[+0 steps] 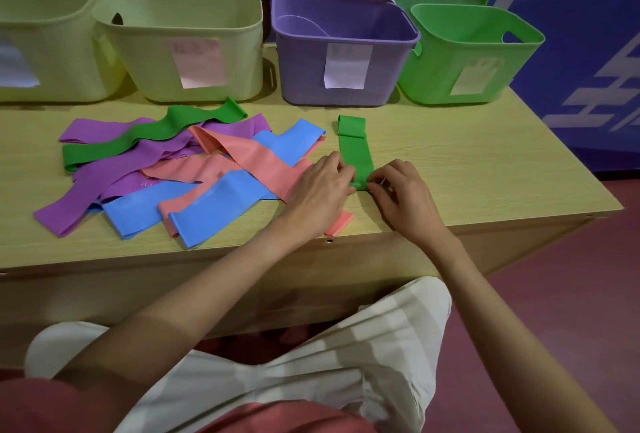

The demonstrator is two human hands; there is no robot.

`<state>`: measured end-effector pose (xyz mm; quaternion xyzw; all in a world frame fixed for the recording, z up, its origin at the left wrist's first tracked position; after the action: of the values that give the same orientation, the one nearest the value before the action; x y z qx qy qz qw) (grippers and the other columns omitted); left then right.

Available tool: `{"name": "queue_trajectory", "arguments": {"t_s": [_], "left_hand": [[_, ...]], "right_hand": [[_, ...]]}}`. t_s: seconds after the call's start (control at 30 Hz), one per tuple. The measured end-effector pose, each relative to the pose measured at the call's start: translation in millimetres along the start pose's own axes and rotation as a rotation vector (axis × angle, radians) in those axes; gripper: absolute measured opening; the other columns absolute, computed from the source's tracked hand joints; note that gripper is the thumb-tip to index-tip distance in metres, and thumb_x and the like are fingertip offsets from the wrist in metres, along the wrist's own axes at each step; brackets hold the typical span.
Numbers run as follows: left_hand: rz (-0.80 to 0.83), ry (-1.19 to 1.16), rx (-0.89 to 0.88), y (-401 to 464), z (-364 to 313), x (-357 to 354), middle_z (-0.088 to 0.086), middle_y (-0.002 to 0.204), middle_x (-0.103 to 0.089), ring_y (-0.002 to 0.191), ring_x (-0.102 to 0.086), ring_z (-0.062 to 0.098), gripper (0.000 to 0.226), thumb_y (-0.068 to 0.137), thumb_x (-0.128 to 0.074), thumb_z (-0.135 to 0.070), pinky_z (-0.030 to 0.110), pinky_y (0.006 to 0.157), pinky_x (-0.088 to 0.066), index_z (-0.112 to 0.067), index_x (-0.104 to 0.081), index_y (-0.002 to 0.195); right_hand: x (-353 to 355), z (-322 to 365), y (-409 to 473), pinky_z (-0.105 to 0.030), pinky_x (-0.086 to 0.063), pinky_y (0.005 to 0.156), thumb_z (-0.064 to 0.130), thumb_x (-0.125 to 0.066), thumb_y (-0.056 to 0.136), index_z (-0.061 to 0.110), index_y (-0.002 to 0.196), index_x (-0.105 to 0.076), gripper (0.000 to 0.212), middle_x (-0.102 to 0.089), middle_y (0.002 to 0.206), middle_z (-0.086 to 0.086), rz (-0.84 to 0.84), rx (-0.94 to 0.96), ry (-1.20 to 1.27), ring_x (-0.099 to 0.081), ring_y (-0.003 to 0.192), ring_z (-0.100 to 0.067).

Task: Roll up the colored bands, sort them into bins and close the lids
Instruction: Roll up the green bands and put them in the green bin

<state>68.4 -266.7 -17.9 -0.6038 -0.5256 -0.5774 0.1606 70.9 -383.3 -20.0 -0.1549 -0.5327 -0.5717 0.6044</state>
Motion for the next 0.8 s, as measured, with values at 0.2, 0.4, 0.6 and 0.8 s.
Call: {"name": "queue_trajectory", "arguments": {"t_s": [0.2, 0.4, 0.6, 0.8], "left_hand": [[-0.021, 0.015, -0.020, 1.6, 2.2, -0.9, 0.009, 0.096, -0.056, 0.089, -0.053, 0.021, 0.017, 0.094, -0.058, -0.018, 0.039, 0.078, -0.049, -0.004, -0.066, 0.098], [0.000, -0.023, -0.025, 3.1, 5.1, -4.1, 0.009, 0.103, -0.057, 0.097, -0.052, 0.021, 0.025, 0.095, -0.056, -0.022, 0.037, 0.086, -0.046, -0.004, -0.063, 0.110], [-0.042, -0.019, 0.010, 7.7, 9.0, -2.1, 0.008, 0.094, -0.056, 0.087, -0.050, 0.021, 0.009, 0.094, -0.058, -0.015, 0.039, 0.075, -0.049, -0.007, -0.059, 0.098], [-0.030, -0.061, 0.051, 14.0, 15.5, -4.9, 0.006, 0.093, -0.057, 0.090, -0.052, 0.021, 0.012, 0.096, -0.054, -0.016, 0.039, 0.080, -0.048, -0.007, -0.063, 0.098]], "right_hand": [[-3.1, -4.8, 1.9, -0.032, -0.046, 0.069, 0.015, -0.070, 0.086, 0.002, 0.101, -0.068, 0.019, -0.057, 0.093, -0.008, 0.001, -0.010, -0.019, -0.051, 0.090, -0.022], [-2.4, -4.1, 5.7, -0.033, -0.046, 0.068, 0.015, -0.064, 0.090, 0.003, 0.101, -0.070, 0.017, -0.059, 0.090, -0.007, -0.015, 0.005, -0.017, -0.051, 0.087, -0.021], [-1.4, -4.4, 10.4, -0.033, -0.046, 0.069, 0.016, -0.062, 0.092, 0.003, 0.101, -0.072, 0.018, -0.057, 0.093, -0.009, -0.014, 0.022, -0.051, -0.052, 0.090, -0.022], [-1.3, -2.1, 12.0, -0.037, -0.047, 0.067, 0.014, -0.061, 0.092, 0.005, 0.105, -0.063, 0.016, -0.059, 0.092, -0.006, -0.036, 0.011, -0.033, -0.050, 0.086, -0.021]]}}
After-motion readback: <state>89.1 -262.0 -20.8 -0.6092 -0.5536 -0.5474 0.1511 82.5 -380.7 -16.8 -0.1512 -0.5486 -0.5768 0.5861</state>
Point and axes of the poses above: each hand's wrist, its own y-axis towards the middle knuckle, its own x-axis out of the back of the hand, z = x × y, the point moved 9 cm from there along y, towards the middle knuckle
